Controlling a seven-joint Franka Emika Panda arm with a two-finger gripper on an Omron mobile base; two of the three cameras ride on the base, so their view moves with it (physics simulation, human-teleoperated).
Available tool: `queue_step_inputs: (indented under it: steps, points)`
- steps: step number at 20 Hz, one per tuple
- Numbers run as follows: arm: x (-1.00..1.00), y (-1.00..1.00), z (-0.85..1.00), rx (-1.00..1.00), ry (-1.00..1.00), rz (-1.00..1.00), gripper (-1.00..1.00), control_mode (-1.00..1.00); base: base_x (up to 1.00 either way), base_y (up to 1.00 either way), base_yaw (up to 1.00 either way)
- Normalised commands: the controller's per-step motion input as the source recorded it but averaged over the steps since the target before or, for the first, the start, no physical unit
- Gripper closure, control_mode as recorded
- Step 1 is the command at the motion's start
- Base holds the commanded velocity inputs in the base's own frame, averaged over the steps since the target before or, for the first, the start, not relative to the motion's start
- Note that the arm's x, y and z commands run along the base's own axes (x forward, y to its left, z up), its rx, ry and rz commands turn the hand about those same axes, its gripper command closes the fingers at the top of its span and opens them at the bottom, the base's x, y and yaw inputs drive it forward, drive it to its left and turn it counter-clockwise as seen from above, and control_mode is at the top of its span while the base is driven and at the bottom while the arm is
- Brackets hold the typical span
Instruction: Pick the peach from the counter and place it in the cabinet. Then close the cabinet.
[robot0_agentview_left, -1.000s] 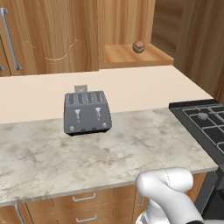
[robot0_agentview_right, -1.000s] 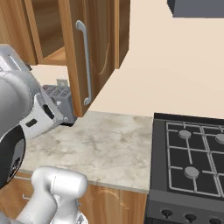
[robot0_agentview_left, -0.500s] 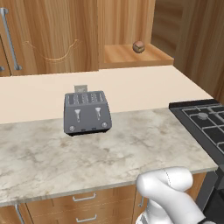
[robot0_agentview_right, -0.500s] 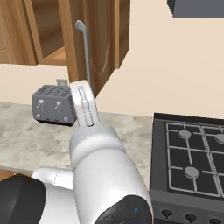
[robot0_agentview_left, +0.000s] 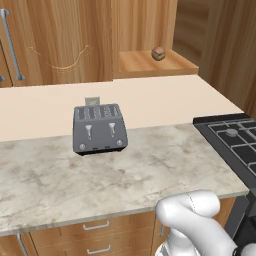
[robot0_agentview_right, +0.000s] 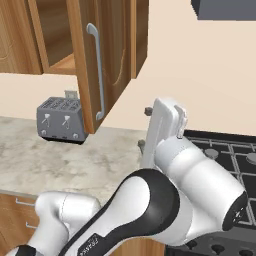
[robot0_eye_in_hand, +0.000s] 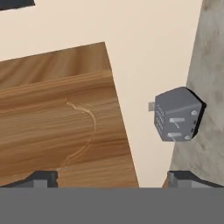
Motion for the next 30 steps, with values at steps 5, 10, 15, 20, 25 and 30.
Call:
queue_step_inputs:
  steps: [5, 10, 15, 20, 25, 30]
  points:
    - [0.86, 0.36, 0.02, 0.01, 0.01, -0.01, -1.0, -1.0, 0.0, 0.0, 0.0]
    - [0.51, 0.7, 0.06, 0.0, 0.03, 0.0, -1.0, -1.0, 0.0, 0.0, 0.0]
    - [0.55, 0.58, 0.29, 0.0, 0.09, 0.0, -1.0, -1.0, 0.0, 0.0, 0.0]
    - [0.24, 0.6, 0.51, 0.0, 0.05, 0.07, -1.0, -1.0, 0.0, 0.0, 0.0]
    - [0.44, 0.96, 0.31, 0.0, 0.01, 0.11, -1.0, -1.0, 0.0, 0.0, 0.0]
    - [1.0, 0.91, 0.0, 0.0, 0.03, 0.0, -1.0, -1.0, 0.0, 0.0, 0.0]
